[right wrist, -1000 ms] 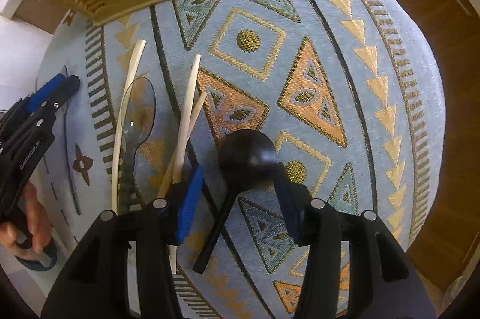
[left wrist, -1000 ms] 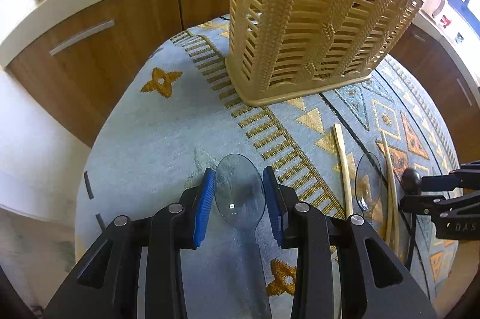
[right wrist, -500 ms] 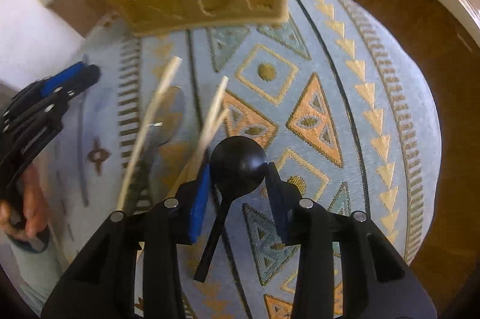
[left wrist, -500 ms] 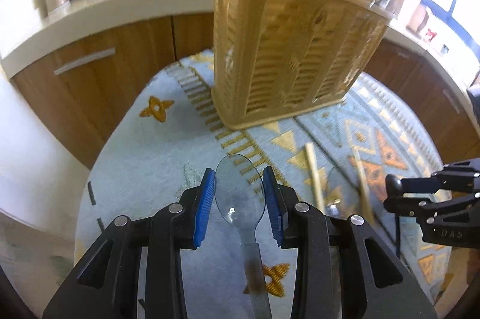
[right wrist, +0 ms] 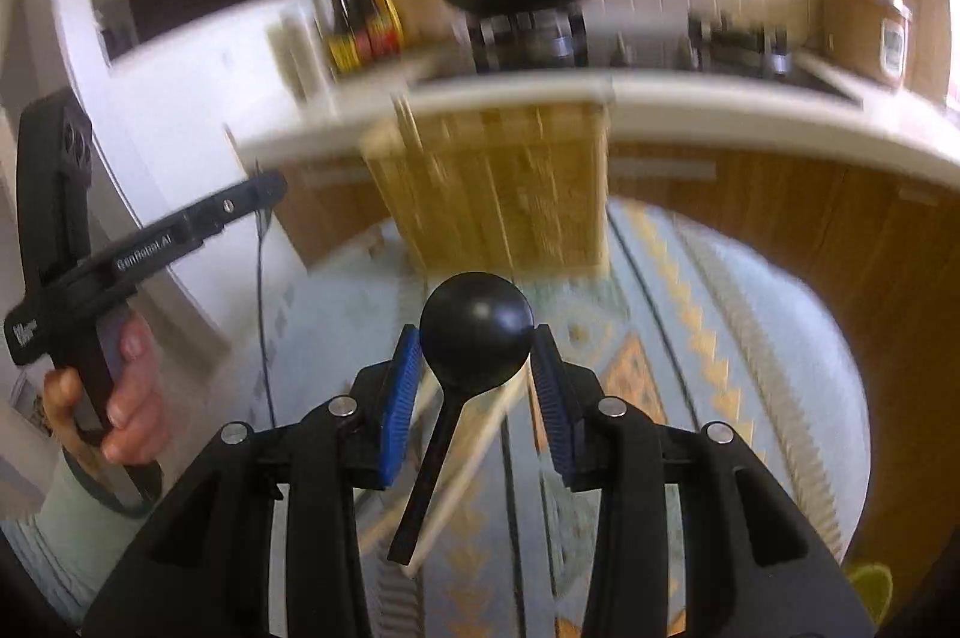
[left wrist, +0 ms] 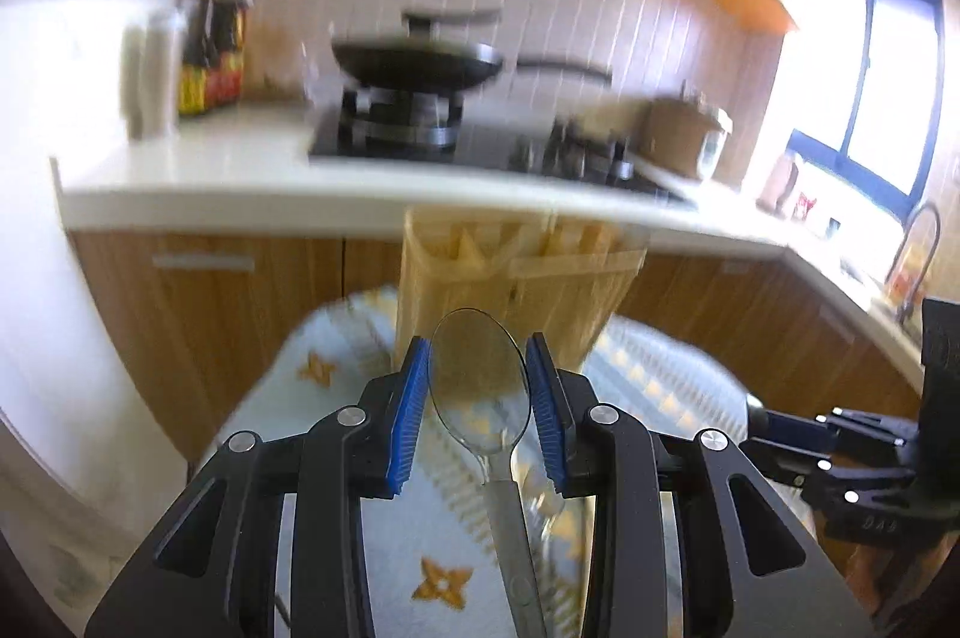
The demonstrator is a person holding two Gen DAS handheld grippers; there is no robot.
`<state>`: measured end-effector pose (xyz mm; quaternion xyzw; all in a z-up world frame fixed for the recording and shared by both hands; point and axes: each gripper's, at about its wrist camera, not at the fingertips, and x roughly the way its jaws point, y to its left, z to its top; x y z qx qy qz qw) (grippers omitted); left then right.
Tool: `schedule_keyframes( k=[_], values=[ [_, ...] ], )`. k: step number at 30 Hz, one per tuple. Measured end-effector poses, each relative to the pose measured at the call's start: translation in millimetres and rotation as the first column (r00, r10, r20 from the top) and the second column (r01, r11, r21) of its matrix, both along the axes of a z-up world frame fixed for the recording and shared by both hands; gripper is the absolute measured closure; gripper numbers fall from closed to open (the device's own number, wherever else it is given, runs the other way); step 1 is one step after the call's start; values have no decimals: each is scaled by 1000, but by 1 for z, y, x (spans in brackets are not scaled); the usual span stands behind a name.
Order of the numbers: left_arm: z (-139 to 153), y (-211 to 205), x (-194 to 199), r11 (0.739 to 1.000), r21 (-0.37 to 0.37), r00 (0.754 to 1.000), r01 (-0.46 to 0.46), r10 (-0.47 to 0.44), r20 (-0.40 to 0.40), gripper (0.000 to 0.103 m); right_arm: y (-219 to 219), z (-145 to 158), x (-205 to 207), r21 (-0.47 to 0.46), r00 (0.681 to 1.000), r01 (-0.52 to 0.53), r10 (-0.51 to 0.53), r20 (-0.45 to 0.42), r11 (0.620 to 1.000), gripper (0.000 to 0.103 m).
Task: Organize utensils
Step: 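Open both tools over the yellow basket to drop the two spoons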
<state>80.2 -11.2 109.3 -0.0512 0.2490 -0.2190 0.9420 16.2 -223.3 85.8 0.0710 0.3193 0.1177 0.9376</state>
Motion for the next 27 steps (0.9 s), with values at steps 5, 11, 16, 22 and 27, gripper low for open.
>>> schedule_keyframes(
  k=[5, 11, 16, 22, 27],
  values=[
    [49, 0, -2, 995, -79, 986, -66, 77, 147, 72, 13, 60, 12, -43, 976, 42, -32, 215, 998, 69],
    [95, -8, 17, 974, -166, 942, -153, 194, 273, 72, 15, 103, 48, -80, 925, 130, -92, 369, 988, 68],
    [106, -21, 46, 957, -163, 892, -240, 284, 351, 72, 12, 109, 94, -107, 882, 208, -139, 450, 972, 68],
    [80, -31, 108, 959, -107, 891, -263, 284, 355, 72, 7, 83, 144, -100, 829, 320, -227, 511, 942, 68],
    [49, -26, 141, 947, -105, 898, -304, 322, 301, 72, 14, 46, 176, -118, 858, 289, -202, 473, 950, 68]
  ],
)
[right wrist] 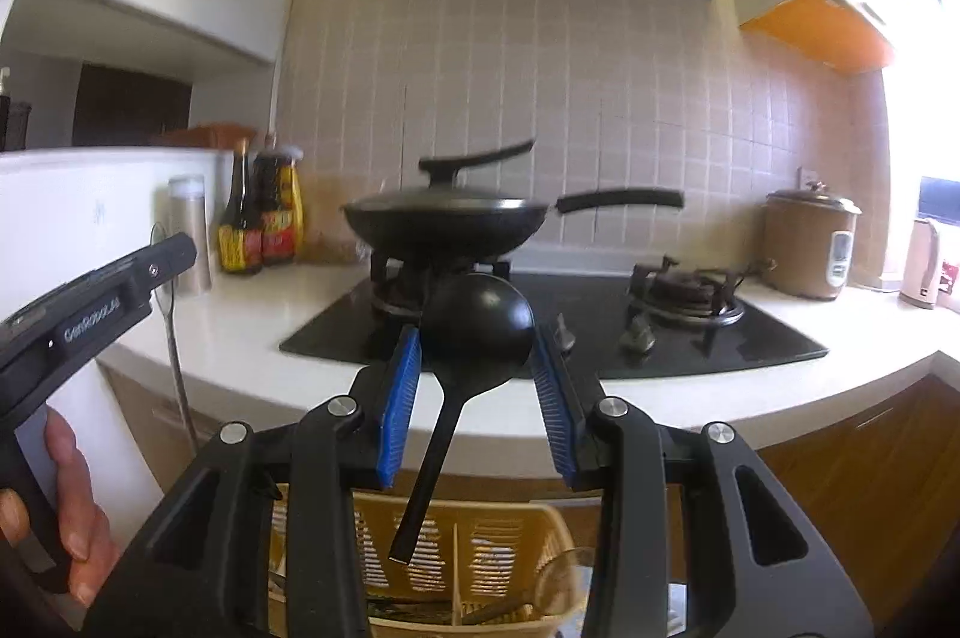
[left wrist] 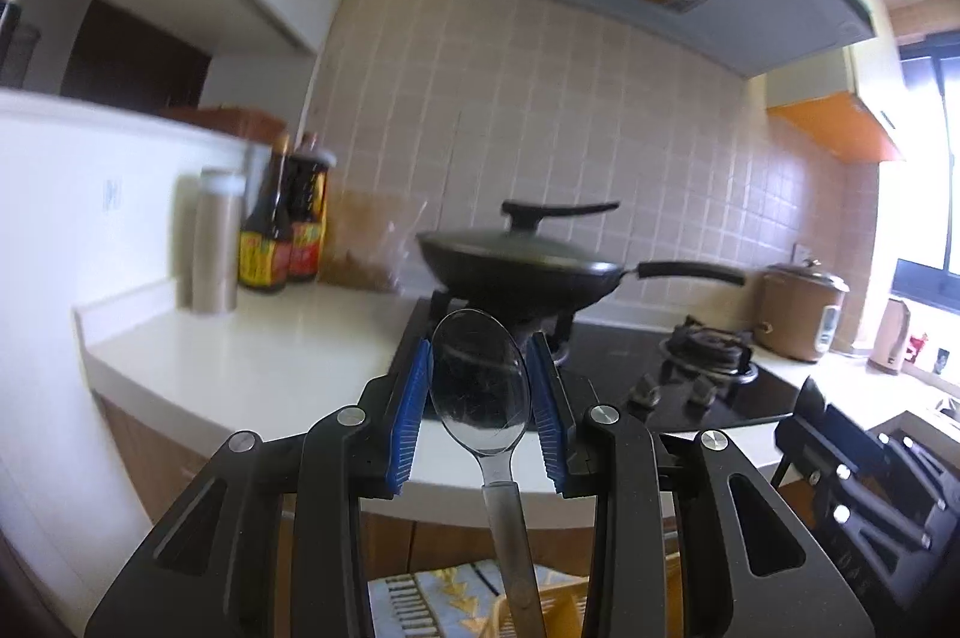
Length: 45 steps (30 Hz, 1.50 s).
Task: Organize utensils
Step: 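Open both tools over the yellow basket to drop the two spoons, then lower the left tool onto a wooden chopstick while the right tool grasps another chopstick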
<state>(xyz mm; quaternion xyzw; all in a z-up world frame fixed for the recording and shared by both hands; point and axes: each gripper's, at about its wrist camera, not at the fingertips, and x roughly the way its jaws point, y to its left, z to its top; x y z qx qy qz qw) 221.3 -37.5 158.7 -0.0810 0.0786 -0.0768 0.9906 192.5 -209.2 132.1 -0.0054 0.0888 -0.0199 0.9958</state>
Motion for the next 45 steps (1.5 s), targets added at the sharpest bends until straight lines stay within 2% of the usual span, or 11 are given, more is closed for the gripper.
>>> schedule_keyframes(
  k=[7, 10, 21, 26, 29, 31, 33, 38, 40, 42, 45],
  values=[
    [-27, 0, 7, 1000, 21, 999, 17, -16, -34, 71, 6, -21, 8, -31, 999, -28, 27, -29, 999, 68],
    [-29, 5, 1, 999, 8, 997, 50, -50, -55, 60, 1, -22, 2, 5, 997, -51, 51, -65, 999, 55],
    [1, 36, -59, 992, -16, 988, 129, -129, -88, 58, -29, 3, -60, 207, 983, -86, 117, -142, 975, 52],
    [9, 50, -96, 985, -27, 973, 172, -174, -151, 58, -37, 1, -85, 275, 939, -82, 167, -300, 958, 52],
    [4, 52, -114, 974, -33, 954, 223, -225, -197, 58, -39, -17, -92, 327, 876, -69, 214, -432, 942, 52],
    [-5, 49, -120, 965, -36, 933, 259, -260, -249, 58, -38, -37, -95, 351, 816, -48, 239, -526, 935, 52],
    [-19, 43, -122, 950, -34, 894, 310, -303, -329, 58, -35, -55, -98, 356, 774, -42, 256, -580, 933, 52],
    [-79, 11, -116, 909, 66, 772, 412, -310, -555, 59, -21, -108, -111, 360, 674, -37, 289, -680, 932, 52],
    [-103, 3, -111, 889, 61, 712, 454, -320, -624, 61, -18, -125, -116, 378, 656, -25, 301, -692, 925, 55],
    [-133, -3, -106, 868, 12, 627, 496, -348, -697, 63, -17, -138, -122, 394, 646, -14, 309, -698, 919, 64],
    [-158, -7, -102, 855, -27, 561, 517, -363, -744, 66, -13, -157, -133, 419, 634, -8, 328, -700, 908, 68]
  ],
)
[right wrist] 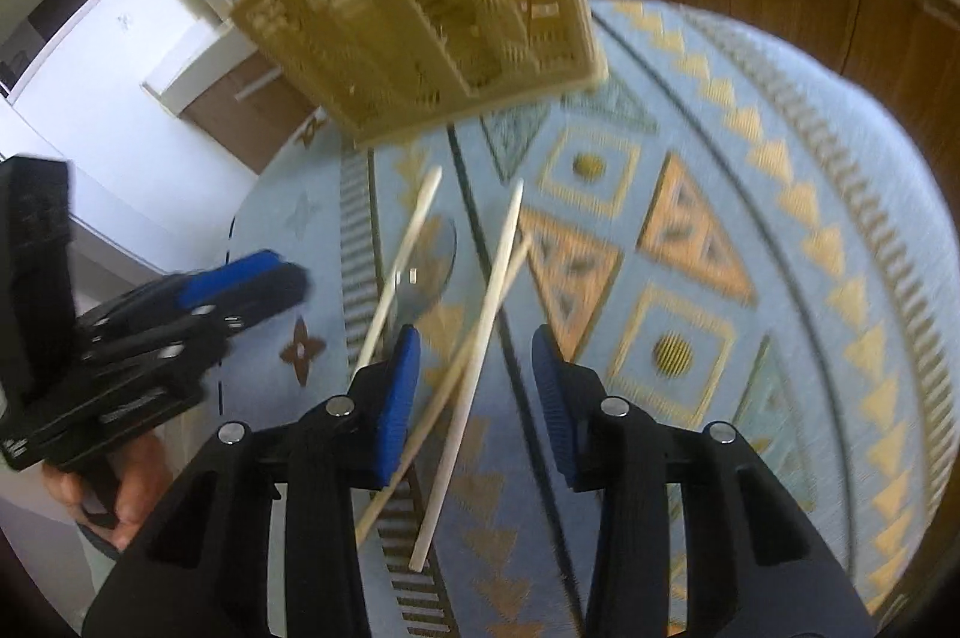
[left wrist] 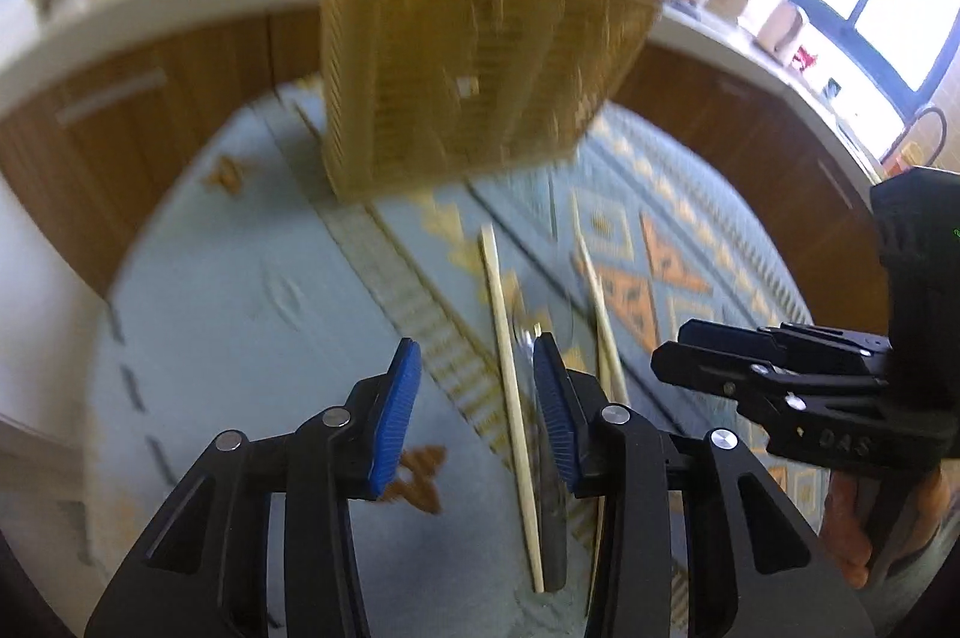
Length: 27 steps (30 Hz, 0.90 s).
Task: Organize utensils
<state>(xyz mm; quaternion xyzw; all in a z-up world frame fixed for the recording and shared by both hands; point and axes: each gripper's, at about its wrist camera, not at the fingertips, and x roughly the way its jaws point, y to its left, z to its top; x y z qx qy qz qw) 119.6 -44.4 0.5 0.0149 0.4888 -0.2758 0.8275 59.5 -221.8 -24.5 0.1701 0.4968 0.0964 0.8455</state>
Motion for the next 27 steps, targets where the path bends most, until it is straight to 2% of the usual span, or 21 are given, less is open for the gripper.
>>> schedule_keyframes(
  k=[2, 6, 12, 17, 20, 24, 27],
  values=[
    [-13, -3, -2, 1000, 11, 999, 21, -21, -25, 66, 8, -7, -10, -11, 1000, -11, 11, 14, 1000, 69],
    [-28, -14, -13, 997, 65, 999, 46, -45, -14, 66, 27, -14, -25, -123, 998, -23, 30, 52, 992, 71],
    [-33, -25, -18, 990, 134, 998, 42, -47, 37, 66, 47, -27, -29, -167, 998, -44, 52, 47, 985, 77],
    [-32, -26, -18, 988, 151, 998, 40, -49, 50, 66, 54, -27, -34, -268, 996, -37, 59, 72, 963, 89],
    [-32, -25, -15, 988, 149, 998, 31, -38, 45, 71, 52, -28, -37, -270, 996, -31, 53, 74, 962, 89],
    [-32, -31, -15, 986, 167, 998, 29, -36, 43, 71, 53, -28, -38, -313, 995, -23, 51, 82, 949, 94],
    [-31, -40, -12, 979, 202, 998, 28, -38, 44, 69, 50, -28, -41, -305, 996, -18, 45, 79, 952, 95]
  ],
)
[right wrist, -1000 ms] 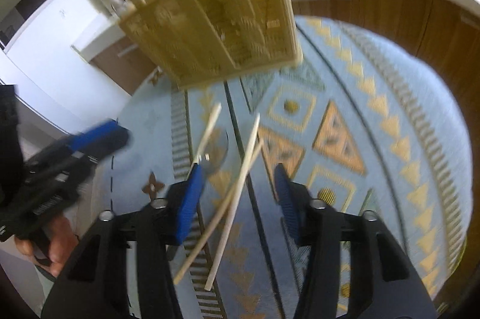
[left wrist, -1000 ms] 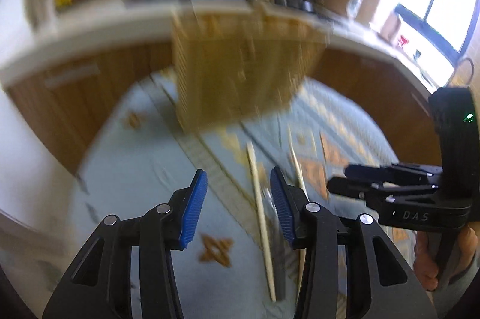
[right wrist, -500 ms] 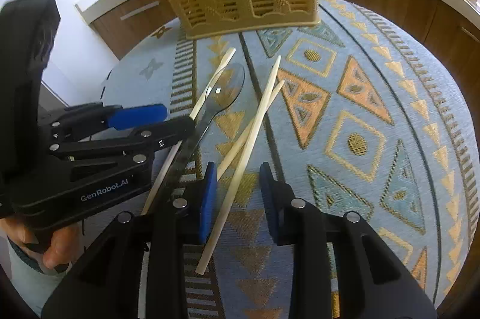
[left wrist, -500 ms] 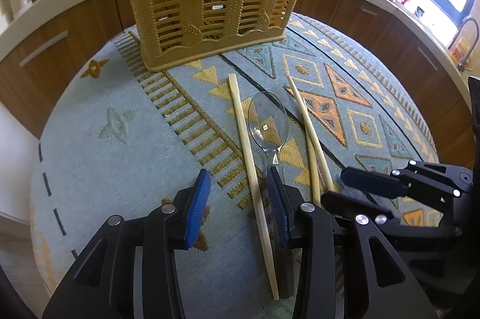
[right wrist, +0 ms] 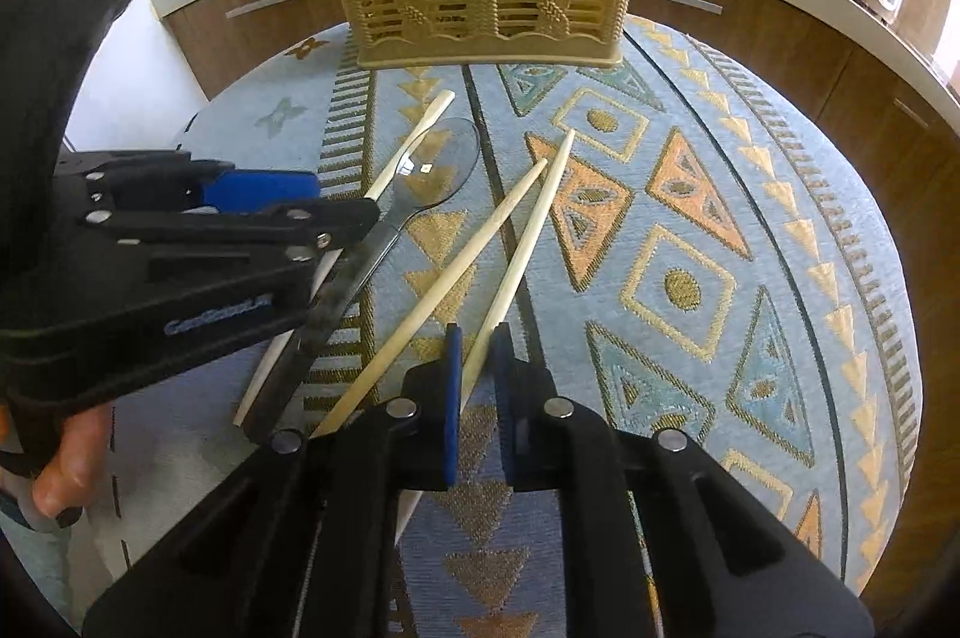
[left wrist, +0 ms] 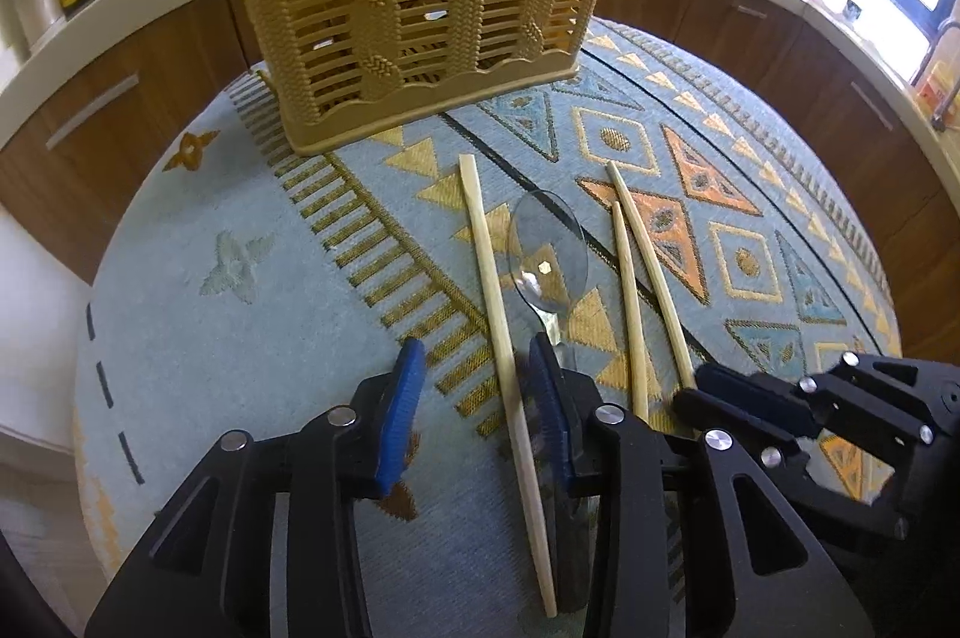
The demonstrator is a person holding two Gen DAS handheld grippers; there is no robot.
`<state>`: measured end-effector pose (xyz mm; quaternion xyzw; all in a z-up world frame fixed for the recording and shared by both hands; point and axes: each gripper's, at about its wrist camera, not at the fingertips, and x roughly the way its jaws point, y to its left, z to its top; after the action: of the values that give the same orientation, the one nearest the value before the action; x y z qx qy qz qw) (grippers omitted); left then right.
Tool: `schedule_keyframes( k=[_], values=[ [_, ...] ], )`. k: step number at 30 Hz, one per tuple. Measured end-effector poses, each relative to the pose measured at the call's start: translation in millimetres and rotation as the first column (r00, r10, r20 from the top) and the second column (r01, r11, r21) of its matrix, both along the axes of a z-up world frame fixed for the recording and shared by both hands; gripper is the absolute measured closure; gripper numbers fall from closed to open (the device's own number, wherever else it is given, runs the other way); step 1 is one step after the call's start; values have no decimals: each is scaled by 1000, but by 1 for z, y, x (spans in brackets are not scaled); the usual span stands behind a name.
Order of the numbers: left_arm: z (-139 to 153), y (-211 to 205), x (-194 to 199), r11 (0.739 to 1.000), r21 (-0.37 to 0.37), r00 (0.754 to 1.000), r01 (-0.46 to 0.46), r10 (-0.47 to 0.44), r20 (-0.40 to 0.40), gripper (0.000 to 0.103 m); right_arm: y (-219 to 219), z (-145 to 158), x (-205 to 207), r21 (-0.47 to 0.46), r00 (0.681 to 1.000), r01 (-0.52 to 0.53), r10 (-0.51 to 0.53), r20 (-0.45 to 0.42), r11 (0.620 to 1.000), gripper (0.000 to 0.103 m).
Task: Organize utensils
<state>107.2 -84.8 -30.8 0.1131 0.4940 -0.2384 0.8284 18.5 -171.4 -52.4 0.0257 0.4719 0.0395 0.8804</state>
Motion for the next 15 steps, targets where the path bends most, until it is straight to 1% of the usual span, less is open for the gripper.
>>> schedule_keyframes(
  k=[2, 3, 4, 6, 7, 9, 11, 12, 13, 15],
  values=[
    [0, -9, 1, 999, 46, 1000, -6, 6, 13, 69, -4, 0, -1, 2, 1000, 8, -8, -6, 1000, 97],
    [0, -13, 1, 997, 77, 1000, -10, 8, 25, 77, -7, 1, -2, 2, 1000, 15, -15, -9, 1000, 98],
    [0, -16, 0, 995, 97, 999, -12, 8, 35, 91, -10, 1, -3, 2, 1000, 20, -20, -11, 1000, 98],
    [-1, -19, -1, 990, 136, 998, -35, 27, 58, 99, -20, 0, -6, 10, 999, 38, -38, -15, 999, 98],
    [0, -17, 0, 991, 120, 997, -54, 48, 53, 99, -26, 0, -8, 17, 999, 51, -50, -17, 999, 98],
    [1, -8, 3, 991, 62, 993, -115, 114, 27, 99, -33, 0, -10, 30, 998, 68, -68, -20, 997, 98],
    [2, 4, 4, 982, 16, 982, -190, 190, 8, 99, -42, 0, -12, 46, 996, 90, -89, -23, 995, 98],
    [2, 10, 2, 974, -4, 974, -227, 227, 7, 99, -46, 0, -13, 54, 995, 101, -100, -25, 993, 98],
    [3, 19, 1, 960, -24, 960, -278, 278, 4, 99, -50, 1, -13, 62, 993, 115, -113, -28, 991, 98],
    [3, 32, -2, 940, -50, 941, -338, 337, -20, 99, -54, 2, -14, 65, 992, 127, -125, -33, 990, 98]
  ],
)
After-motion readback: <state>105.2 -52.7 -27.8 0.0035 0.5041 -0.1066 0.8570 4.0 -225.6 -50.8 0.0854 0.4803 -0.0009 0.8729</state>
